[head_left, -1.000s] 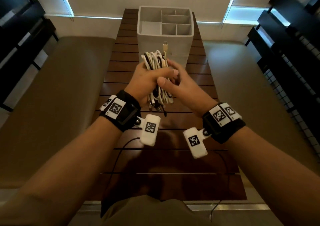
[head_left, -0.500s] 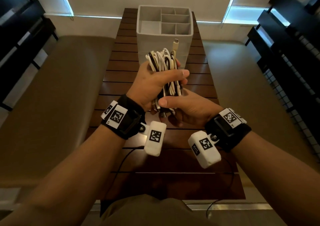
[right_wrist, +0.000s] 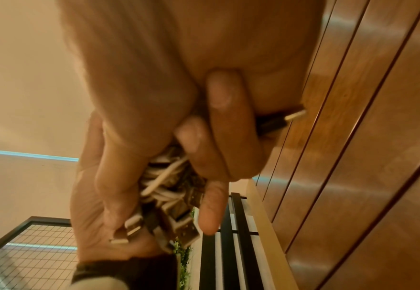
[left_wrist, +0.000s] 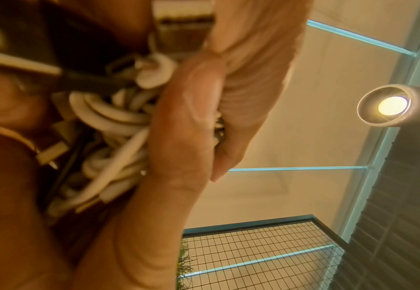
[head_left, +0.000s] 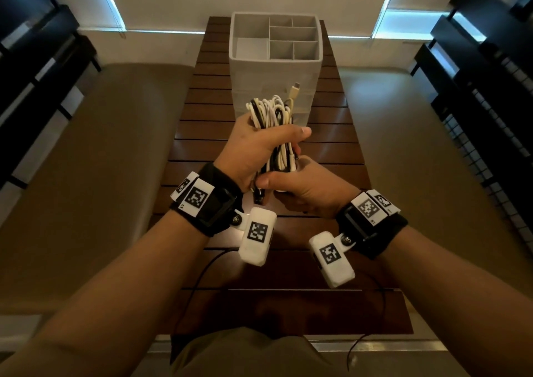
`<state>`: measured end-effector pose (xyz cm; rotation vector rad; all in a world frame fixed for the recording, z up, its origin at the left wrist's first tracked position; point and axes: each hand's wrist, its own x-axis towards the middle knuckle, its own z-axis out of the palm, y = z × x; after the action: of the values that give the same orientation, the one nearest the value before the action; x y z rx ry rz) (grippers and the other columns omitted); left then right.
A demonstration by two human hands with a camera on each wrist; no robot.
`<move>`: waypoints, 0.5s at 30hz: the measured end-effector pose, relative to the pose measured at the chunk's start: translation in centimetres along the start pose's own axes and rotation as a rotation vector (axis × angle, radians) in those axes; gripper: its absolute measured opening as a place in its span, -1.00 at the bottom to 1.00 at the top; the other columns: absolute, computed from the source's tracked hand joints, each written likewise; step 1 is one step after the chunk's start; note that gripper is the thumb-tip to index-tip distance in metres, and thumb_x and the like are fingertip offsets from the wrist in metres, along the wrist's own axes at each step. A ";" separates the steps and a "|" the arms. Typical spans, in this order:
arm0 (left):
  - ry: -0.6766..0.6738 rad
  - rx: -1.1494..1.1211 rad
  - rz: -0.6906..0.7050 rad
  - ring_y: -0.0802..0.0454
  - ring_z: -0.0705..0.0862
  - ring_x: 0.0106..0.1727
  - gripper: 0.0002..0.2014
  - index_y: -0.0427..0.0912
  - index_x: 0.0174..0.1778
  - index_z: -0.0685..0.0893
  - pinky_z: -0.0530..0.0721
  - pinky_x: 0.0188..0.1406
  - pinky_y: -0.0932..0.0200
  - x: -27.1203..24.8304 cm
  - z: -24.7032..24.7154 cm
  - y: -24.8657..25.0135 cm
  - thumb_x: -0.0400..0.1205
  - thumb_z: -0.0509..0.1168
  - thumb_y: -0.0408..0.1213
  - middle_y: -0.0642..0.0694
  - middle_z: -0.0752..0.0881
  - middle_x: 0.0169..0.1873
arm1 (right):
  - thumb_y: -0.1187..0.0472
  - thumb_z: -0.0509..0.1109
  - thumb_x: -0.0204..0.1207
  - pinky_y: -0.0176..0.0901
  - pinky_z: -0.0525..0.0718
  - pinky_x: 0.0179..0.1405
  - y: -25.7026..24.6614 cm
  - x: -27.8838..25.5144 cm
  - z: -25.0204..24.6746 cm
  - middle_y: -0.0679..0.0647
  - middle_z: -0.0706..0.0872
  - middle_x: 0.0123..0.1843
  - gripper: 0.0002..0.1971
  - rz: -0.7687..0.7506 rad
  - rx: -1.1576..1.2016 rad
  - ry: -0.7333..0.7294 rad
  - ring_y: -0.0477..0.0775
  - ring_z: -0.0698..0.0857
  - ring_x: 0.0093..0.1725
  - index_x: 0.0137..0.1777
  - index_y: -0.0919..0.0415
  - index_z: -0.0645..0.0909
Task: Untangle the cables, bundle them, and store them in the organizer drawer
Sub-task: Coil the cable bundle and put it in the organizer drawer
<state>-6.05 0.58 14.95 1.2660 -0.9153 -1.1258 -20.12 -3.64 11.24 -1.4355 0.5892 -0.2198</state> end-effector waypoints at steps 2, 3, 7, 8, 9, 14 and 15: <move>0.014 0.000 -0.017 -0.08 0.76 -0.34 -0.83 -0.47 -0.05 0.72 0.79 -0.22 0.08 0.4 -0.1 -0.3 0.61 0.53 -0.42 -0.41 0.69 -0.27 | 0.08 0.49 0.68 -0.13 0.18 -0.61 0.1 -0.1 0.3 0.13 0.47 -0.51 -0.72 0.013 -0.037 0.040 0.09 0.32 -0.61 0.02 0.36 0.69; 0.023 -0.011 -0.028 -0.09 0.75 -0.34 -0.84 -0.46 -0.06 0.72 0.79 -0.21 0.07 0.6 -0.2 -0.5 0.61 0.53 -0.42 -0.42 0.69 -0.27 | 0.04 0.49 0.68 -0.15 0.28 -0.61 0.0 -0.1 0.5 0.13 0.53 -0.49 -0.70 0.013 -0.057 0.059 0.09 0.39 -0.60 0.04 0.34 0.68; 0.022 -0.053 -0.055 -0.10 0.75 -0.36 -0.84 -0.40 -0.05 0.70 0.77 -0.24 0.07 0.7 -0.1 -1.1 0.60 0.54 -0.41 -0.43 0.67 -0.25 | -0.14 0.46 0.65 -0.04 0.57 -0.38 -0.3 -0.6 -0.1 0.09 0.71 -0.36 -0.61 0.038 -0.235 0.025 0.17 0.59 -0.43 0.05 0.24 0.67; 0.024 -0.053 -0.061 -0.10 0.75 -0.36 -0.84 -0.38 -0.08 0.69 0.76 -0.26 0.06 0.8 -0.3 -1.2 0.60 0.54 -0.40 -0.41 0.68 -0.27 | -0.14 0.45 0.65 -0.01 0.62 -0.29 -0.3 -1.0 -0.5 0.05 0.74 -0.32 -0.64 0.055 -0.271 -0.011 0.22 0.61 -0.37 0.10 0.18 0.64; 0.034 -0.057 -0.068 -0.11 0.75 -0.37 -0.83 -0.37 -0.13 0.69 0.76 -0.27 0.05 1.0 -0.7 -1.3 0.60 0.55 -0.39 -0.38 0.70 -0.29 | -0.11 0.46 0.66 0.05 0.65 -0.22 -0.3 -1.5 -0.9 0.06 0.77 -0.24 -0.66 0.079 -0.288 -0.048 0.27 0.63 -0.29 0.20 0.14 0.61; 0.079 -0.045 -0.092 -0.08 0.77 -0.36 -0.82 -0.25 -0.22 0.70 0.78 -0.30 0.05 1.8 -2.9 -1.4 0.59 0.58 -0.39 -0.27 0.71 -0.31 | 0.17 0.35 0.79 0.03 0.74 -0.20 -1.4 -3.8 -2.9 0.07 0.82 -0.20 -0.87 0.113 -0.529 -0.007 0.19 0.73 -0.31 0.22 0.16 0.66; 0.081 -0.017 -0.086 -0.07 0.78 -0.34 -0.83 -0.25 -0.21 0.71 0.77 -0.29 0.07 1.7 -2.8 -1.5 0.59 0.59 -0.38 -0.24 0.72 -0.33 | 0.17 0.35 0.79 -0.06 0.74 -0.23 -2.1 -3.9 -3.0 0.05 0.83 -0.21 -0.89 0.082 -0.640 0.010 0.09 0.74 -0.35 0.17 0.13 0.69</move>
<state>-3.13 -0.31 12.99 1.3381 -0.7963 -1.1382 -24.45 -4.62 14.19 -2.0201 0.7651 0.0366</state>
